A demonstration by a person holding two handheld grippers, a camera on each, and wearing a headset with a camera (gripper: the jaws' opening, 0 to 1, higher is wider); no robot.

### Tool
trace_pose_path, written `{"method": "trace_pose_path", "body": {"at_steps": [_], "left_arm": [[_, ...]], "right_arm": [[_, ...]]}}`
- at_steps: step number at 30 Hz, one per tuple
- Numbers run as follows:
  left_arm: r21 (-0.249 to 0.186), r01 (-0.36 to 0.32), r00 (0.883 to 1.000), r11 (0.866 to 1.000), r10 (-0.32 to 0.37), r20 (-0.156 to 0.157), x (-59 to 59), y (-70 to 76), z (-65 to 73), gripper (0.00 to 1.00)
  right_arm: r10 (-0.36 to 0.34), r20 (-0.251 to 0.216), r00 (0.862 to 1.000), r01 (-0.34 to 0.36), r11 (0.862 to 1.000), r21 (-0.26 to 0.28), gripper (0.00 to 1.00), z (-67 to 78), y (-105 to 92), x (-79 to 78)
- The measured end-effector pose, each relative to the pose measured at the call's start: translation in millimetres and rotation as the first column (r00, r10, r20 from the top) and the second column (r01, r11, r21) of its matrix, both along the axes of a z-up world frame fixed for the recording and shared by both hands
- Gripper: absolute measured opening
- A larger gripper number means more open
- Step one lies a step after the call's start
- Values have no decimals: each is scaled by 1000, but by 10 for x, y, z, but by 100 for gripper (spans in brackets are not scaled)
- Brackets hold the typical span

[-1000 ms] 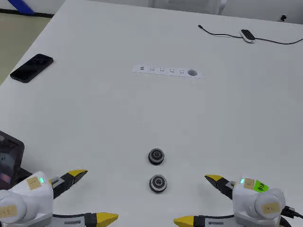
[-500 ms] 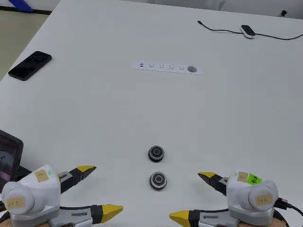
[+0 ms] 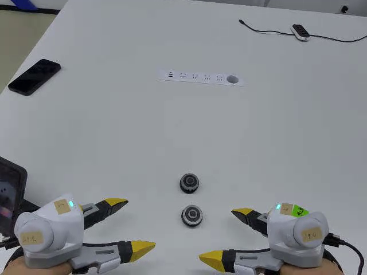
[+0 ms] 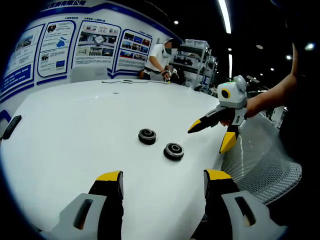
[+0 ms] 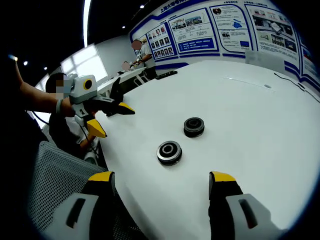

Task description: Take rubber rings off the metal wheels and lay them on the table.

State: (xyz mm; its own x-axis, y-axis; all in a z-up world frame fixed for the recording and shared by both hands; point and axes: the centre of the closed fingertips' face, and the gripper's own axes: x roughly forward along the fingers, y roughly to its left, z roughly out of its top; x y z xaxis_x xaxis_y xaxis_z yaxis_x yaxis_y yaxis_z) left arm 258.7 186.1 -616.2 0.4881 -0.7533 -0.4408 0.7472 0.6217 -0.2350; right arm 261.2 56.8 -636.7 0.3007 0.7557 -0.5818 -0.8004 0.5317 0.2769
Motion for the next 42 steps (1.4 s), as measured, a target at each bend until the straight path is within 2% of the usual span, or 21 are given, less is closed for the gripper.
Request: {"method": "trace_pose_path", "body": {"at_steps": [11, 16, 29, 33, 38, 42], "left_arm": [[7, 37, 999, 999, -37, -2, 33, -114, 4, 61], [14, 57, 998, 998, -57, -1, 49, -142, -24, 56], [36, 99, 995, 994, -100, 9, 126, -238, -59, 48], [42, 118, 993, 992, -119, 3, 128, -299, -63, 48], [57, 145, 989, 988, -146, 3, 140, -386, -64, 40], [75, 164, 986, 984, -165, 4, 150, -450, -67, 39]], "right_arm": [[-16, -35, 999, 17, 1000, 23, 73, -12, 49, 19], [-14, -52, 999, 15, 999, 32, 68, -10, 78, 10], [-24, -76, 997, 29, 998, 64, 66, 4, 149, 41], [-24, -83, 996, 30, 997, 65, 65, -6, 155, 50], [-27, -91, 995, 34, 997, 75, 65, -9, 173, 61], [-25, -94, 995, 32, 996, 77, 64, -10, 188, 59]]}}
